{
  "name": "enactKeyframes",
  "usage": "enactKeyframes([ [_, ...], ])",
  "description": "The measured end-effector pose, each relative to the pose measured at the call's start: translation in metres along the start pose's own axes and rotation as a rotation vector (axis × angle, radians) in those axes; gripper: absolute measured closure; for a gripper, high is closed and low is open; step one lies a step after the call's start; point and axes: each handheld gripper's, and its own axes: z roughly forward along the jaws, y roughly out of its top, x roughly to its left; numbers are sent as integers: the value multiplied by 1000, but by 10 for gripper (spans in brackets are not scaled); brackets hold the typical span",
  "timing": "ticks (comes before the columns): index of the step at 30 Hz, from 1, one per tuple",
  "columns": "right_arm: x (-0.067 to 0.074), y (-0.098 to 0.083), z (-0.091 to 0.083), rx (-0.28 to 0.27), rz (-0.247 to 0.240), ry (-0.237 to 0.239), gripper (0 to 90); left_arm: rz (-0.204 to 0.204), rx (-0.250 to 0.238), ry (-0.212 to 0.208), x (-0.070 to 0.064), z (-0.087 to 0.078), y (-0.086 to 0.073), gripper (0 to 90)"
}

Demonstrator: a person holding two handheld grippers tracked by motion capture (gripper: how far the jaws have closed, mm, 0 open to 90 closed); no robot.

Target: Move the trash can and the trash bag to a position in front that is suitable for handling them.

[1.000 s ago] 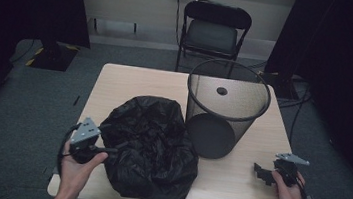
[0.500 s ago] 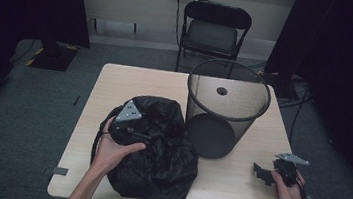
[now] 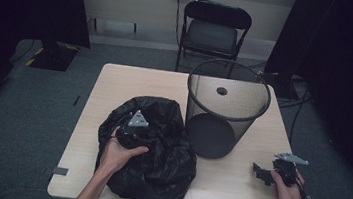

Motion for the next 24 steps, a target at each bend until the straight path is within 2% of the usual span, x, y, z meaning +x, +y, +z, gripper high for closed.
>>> enactKeyframes([
  [2, 0, 0, 0, 0, 0, 0, 66, 6, 20, -1, 0, 1, -5, 597],
  [4, 0, 0, 0, 0, 0, 0, 66, 2, 34, 3, 1, -1, -8, 731],
  [7, 0, 0, 0, 0, 0, 2, 65, -27, 36, 0, 6, -7, -13, 835],
  [10, 0, 0, 0, 0, -2, 1, 66, -47, 36, 26, 11, -16, -18, 863],
  [13, 1, 0, 0, 0, -1, 1, 66, -75, 22, 50, 17, -24, -26, 870],
  [18, 1, 0, 0, 1, -1, 2, 65, -99, 12, 64, 24, -37, -35, 875],
  [19, 1, 0, 0, 0, -1, 2, 65, -107, 3, 64, 24, -38, -36, 857],
  [21, 1, 0, 0, 1, -1, 2, 65, -133, -15, 79, 25, -42, -38, 746],
  [23, 1, 0, 0, 1, -1, 2, 65, -139, -39, 73, 26, -45, -38, 708],
  [24, 1, 0, 0, 0, -1, 2, 65, -146, -54, 85, 25, -47, -38, 667],
])
